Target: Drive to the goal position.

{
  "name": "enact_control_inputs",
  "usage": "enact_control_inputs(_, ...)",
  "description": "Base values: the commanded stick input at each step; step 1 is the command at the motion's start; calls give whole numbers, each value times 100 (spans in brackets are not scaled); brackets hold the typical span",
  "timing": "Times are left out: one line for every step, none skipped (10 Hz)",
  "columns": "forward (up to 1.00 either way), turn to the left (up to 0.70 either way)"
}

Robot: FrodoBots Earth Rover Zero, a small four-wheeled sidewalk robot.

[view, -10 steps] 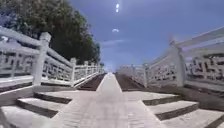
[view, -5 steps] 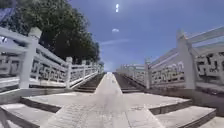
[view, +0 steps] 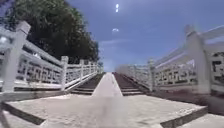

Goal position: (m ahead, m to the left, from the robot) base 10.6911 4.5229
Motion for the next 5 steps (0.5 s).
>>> enact_control_inputs(70,0)
enact_control_inputs(70,0)
enact_control_inputs(70,0)
enact_control_inputs(70,0)
enact_control_inputs(70,0)
